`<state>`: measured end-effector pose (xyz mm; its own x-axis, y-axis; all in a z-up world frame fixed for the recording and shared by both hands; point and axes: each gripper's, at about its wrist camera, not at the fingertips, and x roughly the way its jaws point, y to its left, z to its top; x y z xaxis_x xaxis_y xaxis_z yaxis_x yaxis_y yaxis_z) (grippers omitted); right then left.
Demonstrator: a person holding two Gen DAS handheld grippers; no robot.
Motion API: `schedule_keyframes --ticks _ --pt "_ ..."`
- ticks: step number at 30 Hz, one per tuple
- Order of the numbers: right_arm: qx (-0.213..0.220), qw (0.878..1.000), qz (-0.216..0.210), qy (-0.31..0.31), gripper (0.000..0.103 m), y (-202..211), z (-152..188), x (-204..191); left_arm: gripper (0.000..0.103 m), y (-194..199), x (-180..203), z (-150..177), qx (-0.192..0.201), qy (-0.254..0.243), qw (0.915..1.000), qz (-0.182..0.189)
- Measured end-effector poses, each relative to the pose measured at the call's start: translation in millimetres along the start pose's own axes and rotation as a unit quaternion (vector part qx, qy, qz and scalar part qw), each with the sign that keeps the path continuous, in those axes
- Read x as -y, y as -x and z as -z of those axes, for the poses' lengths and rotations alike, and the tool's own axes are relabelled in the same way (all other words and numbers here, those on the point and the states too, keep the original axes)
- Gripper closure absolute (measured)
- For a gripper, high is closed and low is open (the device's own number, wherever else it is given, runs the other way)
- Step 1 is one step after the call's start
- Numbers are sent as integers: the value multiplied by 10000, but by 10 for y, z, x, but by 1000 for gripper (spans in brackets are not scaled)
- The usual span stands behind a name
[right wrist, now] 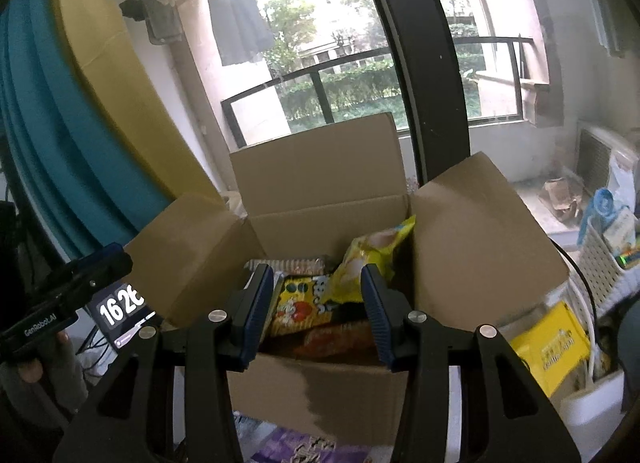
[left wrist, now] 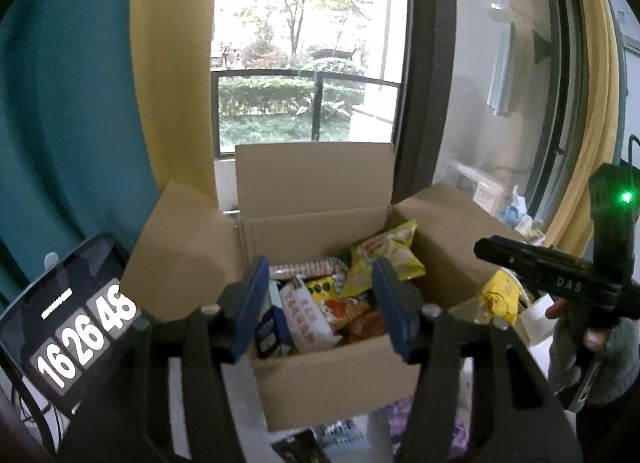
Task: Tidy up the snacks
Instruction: 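Move both tools back down to the snacks on the table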
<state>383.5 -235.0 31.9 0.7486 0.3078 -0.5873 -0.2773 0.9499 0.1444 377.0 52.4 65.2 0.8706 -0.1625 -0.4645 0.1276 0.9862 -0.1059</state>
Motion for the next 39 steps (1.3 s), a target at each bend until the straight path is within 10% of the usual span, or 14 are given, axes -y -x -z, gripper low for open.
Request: schedule_keyframes --ticks 19,39 --pt "-257 9995 181 -15 47 580 673 -132 34 434 56 666 -386 148 9989 203" --pt "-1634 9833 249 -761 42 14 1521 87 33 -171 -131 1647 -1785 449 9824 315"
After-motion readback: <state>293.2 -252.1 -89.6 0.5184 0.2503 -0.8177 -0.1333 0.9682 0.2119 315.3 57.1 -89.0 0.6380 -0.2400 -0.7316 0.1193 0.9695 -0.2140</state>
